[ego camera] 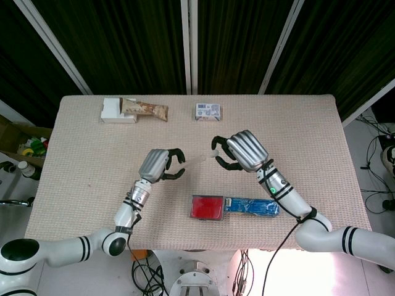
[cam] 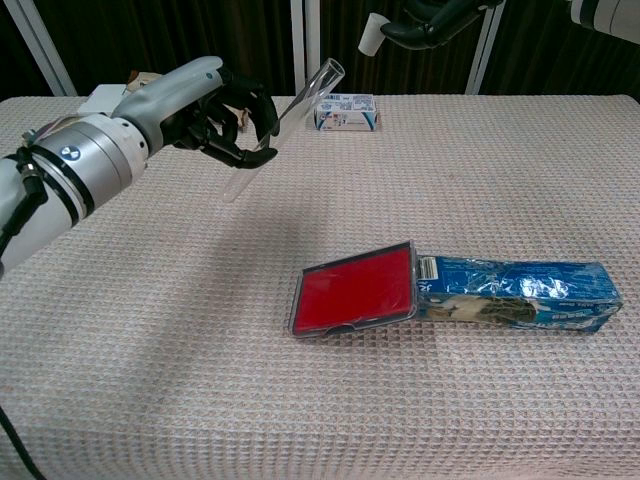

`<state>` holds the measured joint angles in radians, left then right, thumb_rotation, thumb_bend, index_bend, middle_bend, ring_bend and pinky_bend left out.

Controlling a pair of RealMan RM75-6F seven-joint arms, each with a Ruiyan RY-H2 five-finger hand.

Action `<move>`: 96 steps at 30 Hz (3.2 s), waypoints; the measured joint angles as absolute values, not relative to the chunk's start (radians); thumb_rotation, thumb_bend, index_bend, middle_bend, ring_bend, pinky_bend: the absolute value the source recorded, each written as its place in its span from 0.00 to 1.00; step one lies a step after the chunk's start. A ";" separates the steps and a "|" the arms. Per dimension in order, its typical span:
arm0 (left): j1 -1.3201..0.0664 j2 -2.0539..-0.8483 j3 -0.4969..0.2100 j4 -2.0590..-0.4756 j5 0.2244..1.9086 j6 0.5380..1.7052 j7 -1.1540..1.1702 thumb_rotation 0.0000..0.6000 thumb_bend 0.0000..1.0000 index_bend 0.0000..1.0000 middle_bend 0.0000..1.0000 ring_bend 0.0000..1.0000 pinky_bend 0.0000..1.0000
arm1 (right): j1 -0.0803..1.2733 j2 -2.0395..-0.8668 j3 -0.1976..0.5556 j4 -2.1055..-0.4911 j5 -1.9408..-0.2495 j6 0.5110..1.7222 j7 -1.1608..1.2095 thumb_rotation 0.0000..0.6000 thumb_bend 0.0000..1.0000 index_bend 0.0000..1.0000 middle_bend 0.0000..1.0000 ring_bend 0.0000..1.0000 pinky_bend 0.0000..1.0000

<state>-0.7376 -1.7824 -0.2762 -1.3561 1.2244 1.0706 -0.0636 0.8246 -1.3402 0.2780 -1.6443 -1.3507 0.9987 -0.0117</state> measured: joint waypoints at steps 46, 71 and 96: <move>-0.741 -1.830 -0.291 -1.273 1.324 1.159 -0.152 1.00 0.48 0.58 0.64 0.75 1.00 | 0.871 -1.444 0.274 -1.585 -1.347 1.002 -0.001 1.00 0.48 0.68 0.90 1.00 1.00; -0.731 -1.817 -0.251 -1.228 1.354 1.167 -0.111 1.00 0.48 0.58 0.64 0.75 1.00 | 0.845 -1.448 0.260 -1.566 -1.335 1.023 0.019 1.00 0.00 0.24 0.90 1.00 1.00; -0.727 -1.819 -0.136 -1.090 1.368 1.023 0.060 1.00 0.42 0.43 0.54 0.71 1.00 | 0.627 -1.302 0.170 -1.599 -1.358 1.176 0.059 1.00 0.00 0.23 0.90 1.00 1.00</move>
<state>-0.7274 -1.8192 -0.1356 -1.0902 1.3679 1.0233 0.0596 0.6274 -1.3019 0.1696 -1.5991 -1.3578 1.1762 0.0595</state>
